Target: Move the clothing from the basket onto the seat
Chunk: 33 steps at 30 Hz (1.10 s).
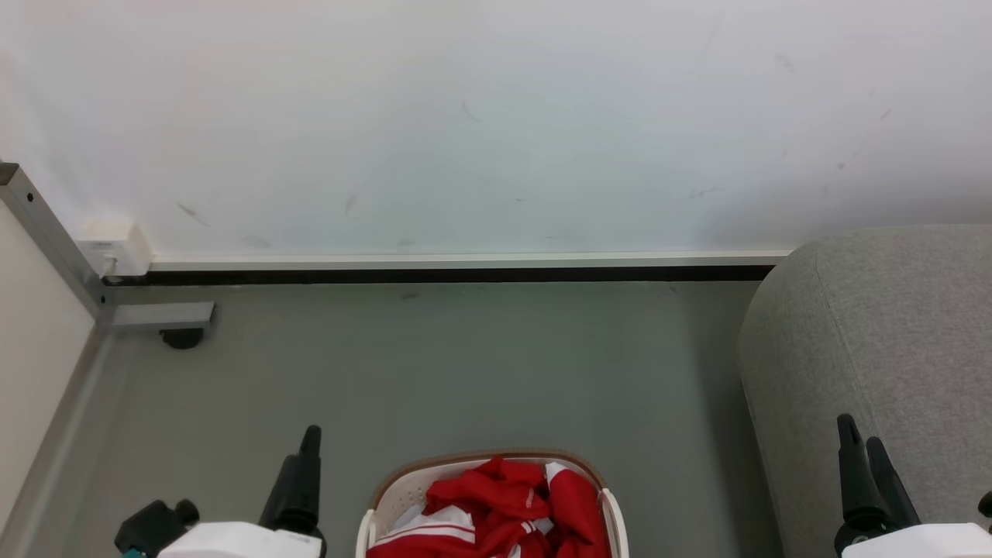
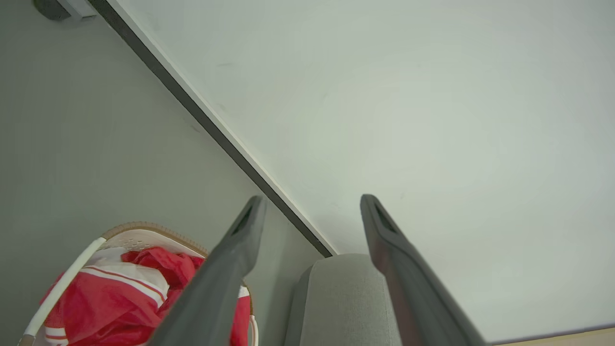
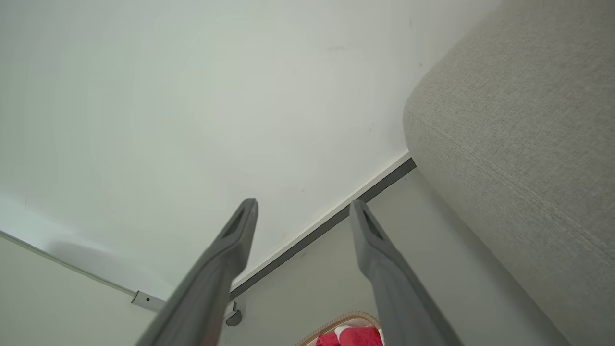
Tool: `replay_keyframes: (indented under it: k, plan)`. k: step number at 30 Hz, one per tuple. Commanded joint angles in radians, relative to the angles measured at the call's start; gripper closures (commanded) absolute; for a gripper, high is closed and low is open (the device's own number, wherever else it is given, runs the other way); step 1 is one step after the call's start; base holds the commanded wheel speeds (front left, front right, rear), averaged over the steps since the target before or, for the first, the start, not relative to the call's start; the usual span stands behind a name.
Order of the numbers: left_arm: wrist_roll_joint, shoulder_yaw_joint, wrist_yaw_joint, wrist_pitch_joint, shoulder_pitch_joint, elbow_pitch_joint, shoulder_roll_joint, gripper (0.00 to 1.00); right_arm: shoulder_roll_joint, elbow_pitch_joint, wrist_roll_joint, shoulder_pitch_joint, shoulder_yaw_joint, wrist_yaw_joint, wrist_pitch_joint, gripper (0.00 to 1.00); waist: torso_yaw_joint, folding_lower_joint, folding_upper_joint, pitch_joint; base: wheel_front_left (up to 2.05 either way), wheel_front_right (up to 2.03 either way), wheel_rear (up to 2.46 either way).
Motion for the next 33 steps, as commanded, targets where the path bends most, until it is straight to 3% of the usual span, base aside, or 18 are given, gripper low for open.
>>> replay_keyframes:
  k: [1,33]
  plan:
    - [0.047,-0.006,0.004,-0.016,-0.018,-0.015,0.009,0.00,-0.010,-0.020,-0.046,-0.002,0.007,0.004,-0.015,0.00,0.001,0.0000,0.0000,0.000,0.00,0.00,0.00]
    - [0.458,-0.059,0.032,-0.110,-0.002,0.008,0.012,0.00,-0.041,-0.012,-0.411,0.011,0.083,0.006,-0.110,0.00,-0.006,0.0000,0.0000,0.002,0.00,0.00,0.00]
